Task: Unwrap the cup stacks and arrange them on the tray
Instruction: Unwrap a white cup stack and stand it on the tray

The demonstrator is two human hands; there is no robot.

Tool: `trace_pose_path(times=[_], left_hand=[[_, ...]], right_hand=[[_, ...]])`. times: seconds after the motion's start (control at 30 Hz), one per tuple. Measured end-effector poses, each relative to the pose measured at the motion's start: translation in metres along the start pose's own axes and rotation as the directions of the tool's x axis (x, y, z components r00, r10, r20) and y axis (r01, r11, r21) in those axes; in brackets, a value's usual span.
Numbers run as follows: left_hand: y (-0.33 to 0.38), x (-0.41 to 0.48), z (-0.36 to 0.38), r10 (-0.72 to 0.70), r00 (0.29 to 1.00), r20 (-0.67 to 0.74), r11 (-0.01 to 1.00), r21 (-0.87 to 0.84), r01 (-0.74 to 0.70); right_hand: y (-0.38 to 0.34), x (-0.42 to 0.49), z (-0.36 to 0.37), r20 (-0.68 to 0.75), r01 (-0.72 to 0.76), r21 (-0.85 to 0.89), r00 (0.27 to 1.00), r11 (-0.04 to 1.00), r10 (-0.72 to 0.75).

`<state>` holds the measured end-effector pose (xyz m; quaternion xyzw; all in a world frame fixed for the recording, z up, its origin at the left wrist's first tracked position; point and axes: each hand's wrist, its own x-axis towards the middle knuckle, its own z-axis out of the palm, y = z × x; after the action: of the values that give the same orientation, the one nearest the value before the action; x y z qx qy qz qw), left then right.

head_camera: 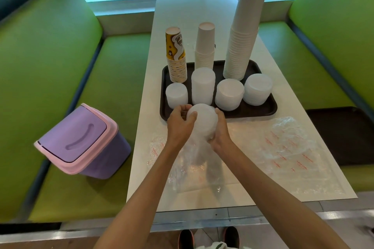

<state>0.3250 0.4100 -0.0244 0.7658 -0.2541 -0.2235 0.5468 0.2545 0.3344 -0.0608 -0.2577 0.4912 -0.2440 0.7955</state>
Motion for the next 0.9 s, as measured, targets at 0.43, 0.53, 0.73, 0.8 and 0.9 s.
trace_pose_path(times=[0.43, 0.53, 0.73, 0.8, 0.9], left_hand=[[-0.006, 0.019, -0.015, -0.178, 0.975, 0.134, 0.970, -0.142, 0.197], [-0.008, 0.044, -0.029, -0.208, 0.977, 0.052, 0.962, -0.167, 0.214], [-0.003, 0.121, -0.042, -0.246, 0.955, -0.165, 0.969, -0.063, 0.239], [-0.001, 0.137, -0.039, -0.268, 0.944, -0.192, 0.963, -0.033, 0.267], [-0.001, 0.153, -0.029, -0.281, 0.939, -0.199, 0.953, 0.055, 0.297]], right_hand=[[-0.003, 0.006, -0.001, -0.228, -0.006, -0.118, 0.973, 0.993, -0.021], [-0.003, 0.014, -0.002, -0.244, -0.020, -0.117, 0.970, 0.993, -0.009], [-0.001, 0.021, 0.000, -0.227, -0.040, -0.125, 0.974, 0.991, 0.011], [-0.001, 0.022, 0.000, -0.214, -0.033, -0.131, 0.977, 0.991, 0.004], [-0.004, 0.025, -0.002, -0.206, -0.024, -0.154, 0.979, 0.988, -0.008]])
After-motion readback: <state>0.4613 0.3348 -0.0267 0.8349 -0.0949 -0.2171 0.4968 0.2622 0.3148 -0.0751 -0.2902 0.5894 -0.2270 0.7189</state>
